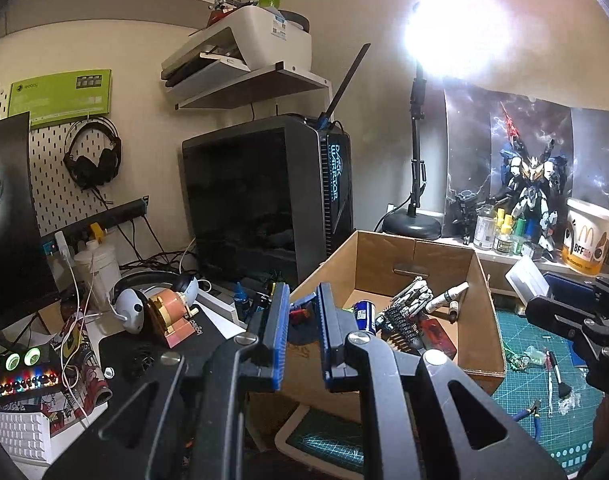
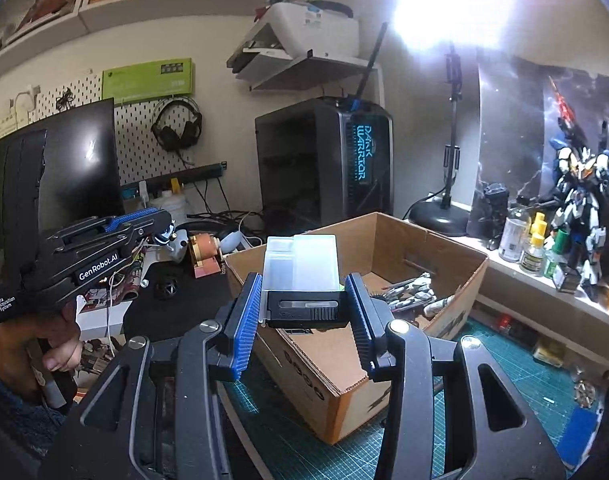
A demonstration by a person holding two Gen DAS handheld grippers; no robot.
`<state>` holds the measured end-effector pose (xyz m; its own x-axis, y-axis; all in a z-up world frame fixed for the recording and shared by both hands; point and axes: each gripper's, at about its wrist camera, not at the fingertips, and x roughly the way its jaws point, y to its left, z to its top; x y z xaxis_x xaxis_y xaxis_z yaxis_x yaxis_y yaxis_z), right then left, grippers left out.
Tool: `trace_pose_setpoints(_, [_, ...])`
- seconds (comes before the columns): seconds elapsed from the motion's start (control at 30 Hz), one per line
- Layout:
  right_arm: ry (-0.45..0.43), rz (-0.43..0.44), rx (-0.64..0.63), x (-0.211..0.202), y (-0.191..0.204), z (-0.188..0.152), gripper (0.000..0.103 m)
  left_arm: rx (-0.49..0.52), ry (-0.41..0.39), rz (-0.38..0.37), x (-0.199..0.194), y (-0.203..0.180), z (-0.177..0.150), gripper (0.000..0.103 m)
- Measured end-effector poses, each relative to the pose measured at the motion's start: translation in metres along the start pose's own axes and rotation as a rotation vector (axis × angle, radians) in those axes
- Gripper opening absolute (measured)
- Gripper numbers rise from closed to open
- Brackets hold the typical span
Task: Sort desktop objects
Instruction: 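Bring both tools over the cardboard box and lower the held objects inside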
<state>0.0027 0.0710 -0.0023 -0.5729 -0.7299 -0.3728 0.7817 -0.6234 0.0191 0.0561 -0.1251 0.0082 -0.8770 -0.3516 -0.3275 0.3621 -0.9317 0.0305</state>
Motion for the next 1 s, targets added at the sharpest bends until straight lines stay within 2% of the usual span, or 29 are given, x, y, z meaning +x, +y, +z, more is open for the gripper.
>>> trace_pose_setpoints(0.33, [-0.009,-0.010,-0.011,-0.003,-0.001,0.006,0.040,0.009,-0.025,-0.016,-0.001,-0.004,0.010,0.014])
trace_pose_setpoints(0.63, [-0.037,-0.031,-0.040,-0.009,-0.007,0.025,0.040,0.029,-0.067,-0.028,0.001,-0.010,0.034,0.014])
trace_pose_setpoints(0.83, [-0.015,-0.003,-0.026,-0.003,-0.017,0.046,0.040,0.039,-0.010,-0.068,0.020,-0.014,0.056,0.014])
trace_pose_setpoints(1.0, [-0.007,-0.014,-0.040,0.005,-0.027,0.062,0.040,0.056,-0.015,-0.079,0.036,-0.017,0.073,0.014])
